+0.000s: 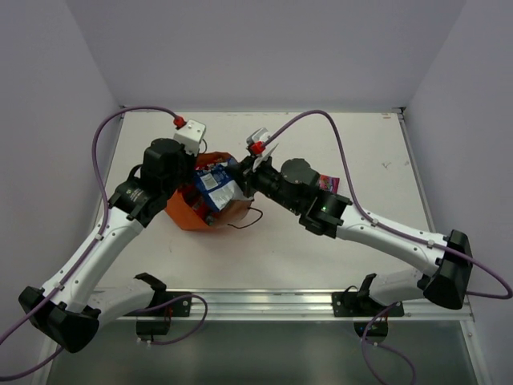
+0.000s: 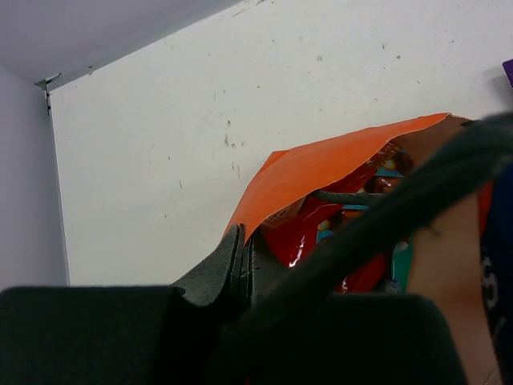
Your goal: Take the snacks out of the paper bag
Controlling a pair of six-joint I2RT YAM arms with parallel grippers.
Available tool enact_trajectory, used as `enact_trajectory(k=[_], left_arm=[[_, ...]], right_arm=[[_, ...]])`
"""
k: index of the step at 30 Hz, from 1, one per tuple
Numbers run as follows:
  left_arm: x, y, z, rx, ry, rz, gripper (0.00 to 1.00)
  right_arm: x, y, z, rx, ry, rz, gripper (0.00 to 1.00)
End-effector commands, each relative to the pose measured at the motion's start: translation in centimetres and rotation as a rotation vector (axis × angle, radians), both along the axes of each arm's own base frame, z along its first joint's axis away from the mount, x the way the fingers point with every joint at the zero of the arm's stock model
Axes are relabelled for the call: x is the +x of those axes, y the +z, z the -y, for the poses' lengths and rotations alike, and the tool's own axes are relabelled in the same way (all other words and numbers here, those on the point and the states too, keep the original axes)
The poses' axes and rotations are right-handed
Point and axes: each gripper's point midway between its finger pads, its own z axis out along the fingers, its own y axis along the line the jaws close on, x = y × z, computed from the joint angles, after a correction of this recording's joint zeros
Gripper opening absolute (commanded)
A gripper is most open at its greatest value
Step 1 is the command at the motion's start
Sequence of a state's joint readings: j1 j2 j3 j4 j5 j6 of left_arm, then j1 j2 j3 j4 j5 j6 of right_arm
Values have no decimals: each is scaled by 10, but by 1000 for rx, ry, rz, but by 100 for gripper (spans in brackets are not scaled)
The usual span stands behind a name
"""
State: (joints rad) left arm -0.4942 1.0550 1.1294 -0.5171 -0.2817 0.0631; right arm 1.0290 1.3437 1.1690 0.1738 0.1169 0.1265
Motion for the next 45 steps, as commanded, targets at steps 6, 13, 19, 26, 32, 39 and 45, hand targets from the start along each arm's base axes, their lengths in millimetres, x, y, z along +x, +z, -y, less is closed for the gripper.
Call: enact_trajectory(k=[6,13,19,26,32,39,45], left_arm=[[12,53,-17,-66,86,190,0],[13,52,-21,-58,80,188,0],[8,54,-3,-90,-36,207,0],[-1,60,17,-78,-190,228,0],[-11,53,36,-68,-331,219,0],[-17,35,43,-76,-377,172,0],[-16,27,44,-84,-370,146,0]], right_arm=[[-5,61,53,80,-116,140,0],[59,34,147,20,-471,74,0],[136,-25,254,-48,-814,-58,0],[214,-129,328,-172,-1019,-268,0],[246,-183,353,-236,-1077,-414,0],[230,-150,323,-242,-906,-431,72],[151,-79,211,-239,-471,-183,92]])
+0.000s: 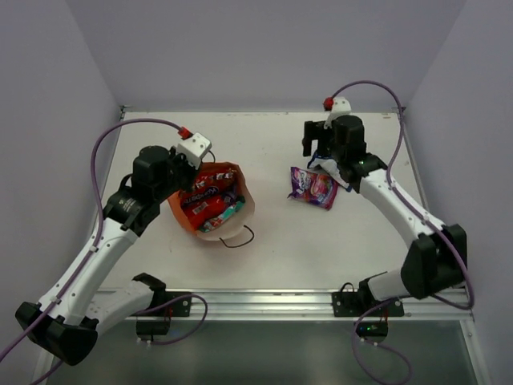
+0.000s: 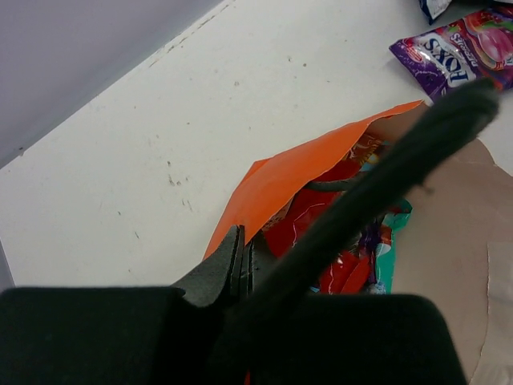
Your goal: Take the snacks out of the paper bag
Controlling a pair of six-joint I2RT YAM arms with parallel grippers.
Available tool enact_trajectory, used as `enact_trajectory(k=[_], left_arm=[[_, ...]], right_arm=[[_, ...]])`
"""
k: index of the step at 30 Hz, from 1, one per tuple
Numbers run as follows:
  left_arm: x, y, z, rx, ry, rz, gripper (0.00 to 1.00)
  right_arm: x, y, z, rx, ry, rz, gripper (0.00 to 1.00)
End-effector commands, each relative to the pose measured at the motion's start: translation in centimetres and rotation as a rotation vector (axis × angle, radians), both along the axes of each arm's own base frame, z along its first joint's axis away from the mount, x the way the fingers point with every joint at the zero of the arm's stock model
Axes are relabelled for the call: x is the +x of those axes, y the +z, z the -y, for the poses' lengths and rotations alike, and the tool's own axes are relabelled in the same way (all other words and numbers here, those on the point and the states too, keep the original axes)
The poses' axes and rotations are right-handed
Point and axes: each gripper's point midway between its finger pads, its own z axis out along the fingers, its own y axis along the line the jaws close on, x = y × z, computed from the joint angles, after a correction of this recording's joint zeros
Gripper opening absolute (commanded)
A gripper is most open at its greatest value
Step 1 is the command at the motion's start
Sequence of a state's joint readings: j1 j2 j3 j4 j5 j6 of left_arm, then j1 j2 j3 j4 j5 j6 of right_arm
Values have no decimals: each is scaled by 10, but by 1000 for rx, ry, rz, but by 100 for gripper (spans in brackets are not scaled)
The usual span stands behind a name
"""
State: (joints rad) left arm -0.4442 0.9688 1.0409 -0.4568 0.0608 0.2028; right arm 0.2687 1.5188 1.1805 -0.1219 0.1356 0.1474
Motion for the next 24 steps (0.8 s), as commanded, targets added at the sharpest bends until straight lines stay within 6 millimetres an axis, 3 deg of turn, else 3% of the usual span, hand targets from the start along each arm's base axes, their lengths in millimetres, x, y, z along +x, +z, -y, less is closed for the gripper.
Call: enact_trajectory(k=[1,6,9,10,13,16,17,18,22,24], left_arm=[[5,30,11,-72,-41,99,0],[3,34,10,-77,-38,104,0],[1,35,11,-86,-40,99,0],[0,35,12,-89,-46,96,0],[-1,27,11,-88,-39,77,0],[-3,25,11,-122,-20,46,0],[-4,25,9,-130,-5,38,0],[-4,25,8,-138,8,34,0],[-9,33,-1,-208,88,30,0],[-15,36,3,-274,91,7,0]], right_arm=[[-78,86,-108,29,477,245,92],[-177,111,-194,44,913,386,87],[-208,122,-222,60,1018,397,84],[-225,120,-236,55,1082,393,83],[-247,110,-263,49,1178,365,78],[-247,93,-281,49,1167,266,77],[-247,96,-287,80,1138,233,77],[-248,81,-293,74,1124,175,77],[-237,58,-298,174,930,-3,76],[-224,44,-291,169,810,-42,76]])
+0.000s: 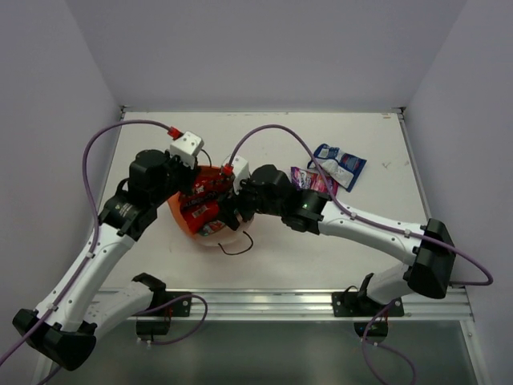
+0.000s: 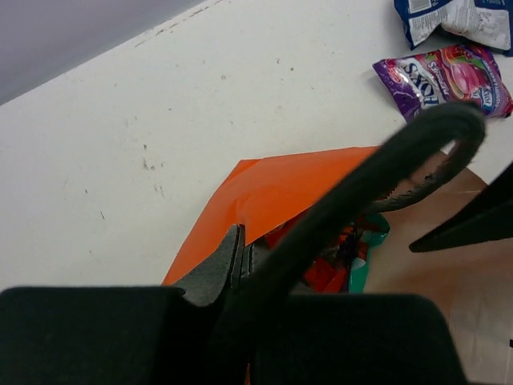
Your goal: Take the snacks out of the paper bag
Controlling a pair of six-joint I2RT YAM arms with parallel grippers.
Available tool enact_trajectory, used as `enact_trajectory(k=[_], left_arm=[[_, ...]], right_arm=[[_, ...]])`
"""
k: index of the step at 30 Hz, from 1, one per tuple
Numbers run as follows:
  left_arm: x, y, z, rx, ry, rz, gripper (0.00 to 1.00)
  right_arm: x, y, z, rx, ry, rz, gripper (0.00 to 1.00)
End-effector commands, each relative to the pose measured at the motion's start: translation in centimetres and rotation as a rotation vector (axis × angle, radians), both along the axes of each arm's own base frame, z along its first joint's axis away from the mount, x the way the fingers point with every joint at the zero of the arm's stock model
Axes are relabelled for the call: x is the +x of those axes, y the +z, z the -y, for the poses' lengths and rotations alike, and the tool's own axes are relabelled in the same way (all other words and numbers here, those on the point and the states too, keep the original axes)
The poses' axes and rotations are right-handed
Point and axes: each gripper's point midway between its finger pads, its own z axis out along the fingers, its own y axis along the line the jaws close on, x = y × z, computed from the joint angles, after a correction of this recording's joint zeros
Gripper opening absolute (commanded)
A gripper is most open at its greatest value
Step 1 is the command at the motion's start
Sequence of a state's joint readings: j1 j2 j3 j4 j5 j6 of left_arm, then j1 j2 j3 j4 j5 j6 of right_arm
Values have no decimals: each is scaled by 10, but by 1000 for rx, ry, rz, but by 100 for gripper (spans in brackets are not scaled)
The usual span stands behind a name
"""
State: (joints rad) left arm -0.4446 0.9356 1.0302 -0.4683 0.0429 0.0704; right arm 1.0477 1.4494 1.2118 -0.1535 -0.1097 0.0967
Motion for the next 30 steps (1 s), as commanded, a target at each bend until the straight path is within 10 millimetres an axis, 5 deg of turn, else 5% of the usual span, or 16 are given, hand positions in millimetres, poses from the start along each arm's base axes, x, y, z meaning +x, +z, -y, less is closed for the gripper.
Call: enact_trajectory(k=[1,8,14,25,30], left_arm=[[-10,35,9,-186,12,45,0],[-21,23,29,-298,-21,-54,0],[-18,16,34,-340,-7,-77,0],[-4,15,39,-353,8,-79,0],[1,15,30,-312,51,-62,0]], right_arm=[[23,-3,8,29,-254,-129,76],[62,-54,30,-21,-478,-244,75],[90,-71,40,-24,-550,-283,73],[126,-78,45,44,-720,-203,55],[130,-57,47,130,-705,-134,55]])
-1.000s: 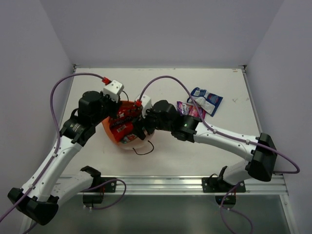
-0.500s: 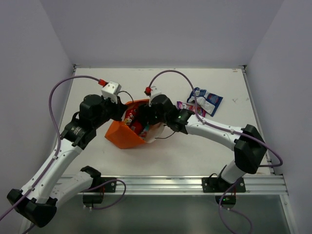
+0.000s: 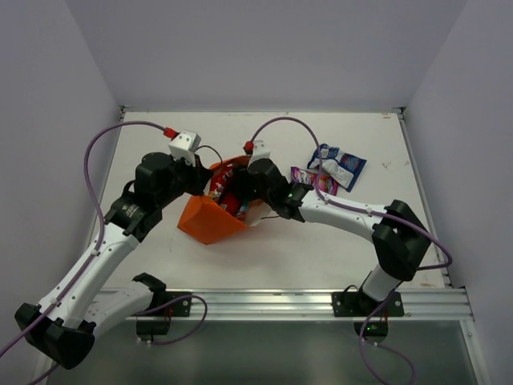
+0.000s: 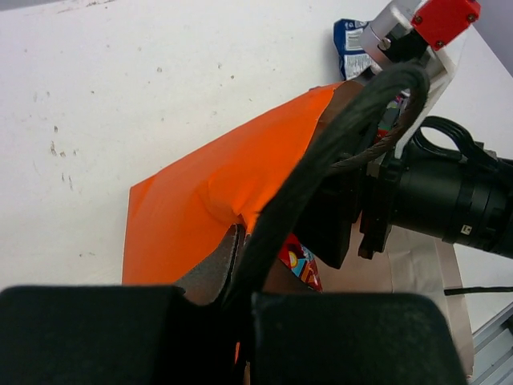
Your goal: Take the snacks out of the paper bag
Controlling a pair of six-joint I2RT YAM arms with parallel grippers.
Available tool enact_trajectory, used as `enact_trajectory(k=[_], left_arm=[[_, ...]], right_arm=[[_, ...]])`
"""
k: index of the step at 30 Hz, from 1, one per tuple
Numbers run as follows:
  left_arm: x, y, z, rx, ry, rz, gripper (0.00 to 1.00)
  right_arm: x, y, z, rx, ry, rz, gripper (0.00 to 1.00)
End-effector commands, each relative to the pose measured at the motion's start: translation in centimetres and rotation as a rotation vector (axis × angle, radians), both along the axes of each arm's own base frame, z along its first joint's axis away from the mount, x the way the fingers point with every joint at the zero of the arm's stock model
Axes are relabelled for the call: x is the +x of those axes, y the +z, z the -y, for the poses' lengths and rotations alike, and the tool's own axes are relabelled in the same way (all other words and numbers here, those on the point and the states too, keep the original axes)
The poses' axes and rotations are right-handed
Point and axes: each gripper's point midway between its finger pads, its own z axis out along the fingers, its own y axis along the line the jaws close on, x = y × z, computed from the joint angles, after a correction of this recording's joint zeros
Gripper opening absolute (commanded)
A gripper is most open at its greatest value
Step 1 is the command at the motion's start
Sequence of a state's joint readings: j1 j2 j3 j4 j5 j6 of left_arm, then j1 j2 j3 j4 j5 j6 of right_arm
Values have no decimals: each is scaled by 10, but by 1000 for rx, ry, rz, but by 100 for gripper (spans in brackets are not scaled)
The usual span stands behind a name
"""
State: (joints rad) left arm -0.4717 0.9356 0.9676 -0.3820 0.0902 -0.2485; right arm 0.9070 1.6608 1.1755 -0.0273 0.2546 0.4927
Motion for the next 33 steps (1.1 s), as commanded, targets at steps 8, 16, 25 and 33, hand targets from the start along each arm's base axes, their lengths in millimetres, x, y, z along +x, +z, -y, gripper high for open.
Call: enact_trajectory(k=[8,16,25,33], left_arm=[[14,23,-9,53,42,90,0],[16,41,1,93,-40,116,0],[10,49,4,144,-109,120,0],[6,58,5,162,-141,140,0]], right_arm=[[19,34,13,116,-89,157,55],[26,13,-4,107,-55,143,54],[35,-11,-17,93,-52,127,52],[45,-16,-27,74,-39,145,2]])
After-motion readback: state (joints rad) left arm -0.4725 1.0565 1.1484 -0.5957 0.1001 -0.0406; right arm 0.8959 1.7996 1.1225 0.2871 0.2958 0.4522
